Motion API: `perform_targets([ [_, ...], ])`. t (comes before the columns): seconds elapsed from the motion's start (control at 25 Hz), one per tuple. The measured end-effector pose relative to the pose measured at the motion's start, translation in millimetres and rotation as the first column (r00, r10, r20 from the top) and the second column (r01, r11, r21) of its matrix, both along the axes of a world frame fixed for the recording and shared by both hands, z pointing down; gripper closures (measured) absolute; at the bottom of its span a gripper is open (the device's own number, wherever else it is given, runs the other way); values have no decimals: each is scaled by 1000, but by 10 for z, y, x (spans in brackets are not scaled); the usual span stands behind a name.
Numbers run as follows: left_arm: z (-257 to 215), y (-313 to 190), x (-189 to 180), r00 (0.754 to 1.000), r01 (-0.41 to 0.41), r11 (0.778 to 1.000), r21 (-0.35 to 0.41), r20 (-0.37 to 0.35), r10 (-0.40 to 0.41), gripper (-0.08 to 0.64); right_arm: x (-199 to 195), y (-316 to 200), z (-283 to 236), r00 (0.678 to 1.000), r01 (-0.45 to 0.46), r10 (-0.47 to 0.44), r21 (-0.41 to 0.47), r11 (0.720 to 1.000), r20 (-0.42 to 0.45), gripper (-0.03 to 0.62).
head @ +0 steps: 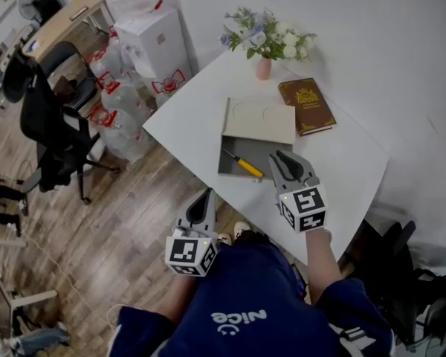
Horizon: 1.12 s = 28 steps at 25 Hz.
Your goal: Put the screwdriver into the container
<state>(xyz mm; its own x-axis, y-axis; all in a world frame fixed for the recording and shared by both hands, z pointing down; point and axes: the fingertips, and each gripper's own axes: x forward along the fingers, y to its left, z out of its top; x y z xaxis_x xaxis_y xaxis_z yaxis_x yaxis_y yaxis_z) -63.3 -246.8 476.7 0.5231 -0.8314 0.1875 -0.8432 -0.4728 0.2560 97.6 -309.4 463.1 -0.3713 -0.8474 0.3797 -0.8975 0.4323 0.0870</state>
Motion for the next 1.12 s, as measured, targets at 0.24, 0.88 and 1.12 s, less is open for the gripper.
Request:
perform_targets([
  [0.24, -124, 74, 142, 997, -75, 996, 49, -26, 76, 545, 167, 424, -165, 991, -130, 127, 59, 990, 41, 508],
  [0.88, -130, 281, 452, 966, -254, 966, 56, -31, 256, 545, 52, 1217, 85, 972, -234, 234, 10, 972, 29, 536],
  [1.12, -153, 319, 461, 963, -268, 961, 64, -24, 270, 545, -57, 1260, 38, 972, -227, 224, 32, 973, 70, 571],
])
